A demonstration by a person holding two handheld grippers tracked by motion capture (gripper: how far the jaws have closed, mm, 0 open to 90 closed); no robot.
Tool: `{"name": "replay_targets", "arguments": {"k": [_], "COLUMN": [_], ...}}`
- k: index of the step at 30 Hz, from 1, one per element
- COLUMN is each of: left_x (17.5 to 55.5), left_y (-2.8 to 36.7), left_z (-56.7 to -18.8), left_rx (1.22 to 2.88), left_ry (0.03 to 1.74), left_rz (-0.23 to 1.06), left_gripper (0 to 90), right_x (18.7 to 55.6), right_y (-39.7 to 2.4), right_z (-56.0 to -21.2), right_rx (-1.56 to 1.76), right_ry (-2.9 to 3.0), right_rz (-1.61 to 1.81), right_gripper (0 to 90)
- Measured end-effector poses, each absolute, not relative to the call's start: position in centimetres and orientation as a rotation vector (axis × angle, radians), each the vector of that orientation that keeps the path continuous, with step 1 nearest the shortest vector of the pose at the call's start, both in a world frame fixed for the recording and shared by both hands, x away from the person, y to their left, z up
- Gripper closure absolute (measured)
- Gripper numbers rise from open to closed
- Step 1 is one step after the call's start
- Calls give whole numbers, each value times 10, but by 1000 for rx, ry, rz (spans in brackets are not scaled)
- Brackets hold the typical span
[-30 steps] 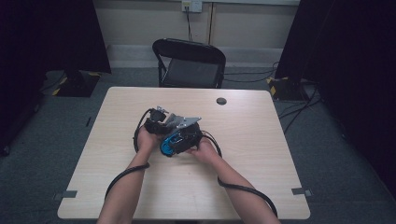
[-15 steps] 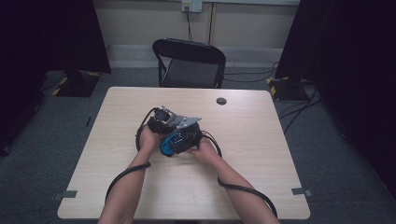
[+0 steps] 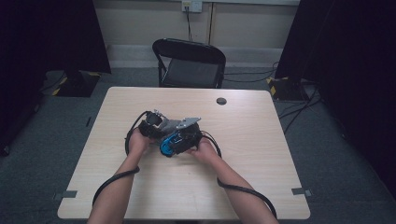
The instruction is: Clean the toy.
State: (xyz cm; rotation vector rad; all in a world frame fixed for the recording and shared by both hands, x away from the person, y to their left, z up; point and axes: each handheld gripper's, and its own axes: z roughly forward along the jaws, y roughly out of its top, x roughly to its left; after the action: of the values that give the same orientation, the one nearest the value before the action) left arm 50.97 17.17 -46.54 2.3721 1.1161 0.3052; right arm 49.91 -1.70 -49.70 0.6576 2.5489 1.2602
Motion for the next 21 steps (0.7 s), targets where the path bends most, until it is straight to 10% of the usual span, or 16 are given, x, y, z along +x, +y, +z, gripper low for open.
{"name": "replay_targets", "arguments": {"k": [21], "left_x": [470], "left_y": [205], "left_z": [-462], "left_rx": [2389], "left_ry": [1118], "left_rz": [275], "left_gripper": [784], "right_x": [498], "right_y": [-16], "right_z": [-497], "right_rx": [661], "right_ry": [2550], "right_rz": [1253], "right_gripper": [0]}}
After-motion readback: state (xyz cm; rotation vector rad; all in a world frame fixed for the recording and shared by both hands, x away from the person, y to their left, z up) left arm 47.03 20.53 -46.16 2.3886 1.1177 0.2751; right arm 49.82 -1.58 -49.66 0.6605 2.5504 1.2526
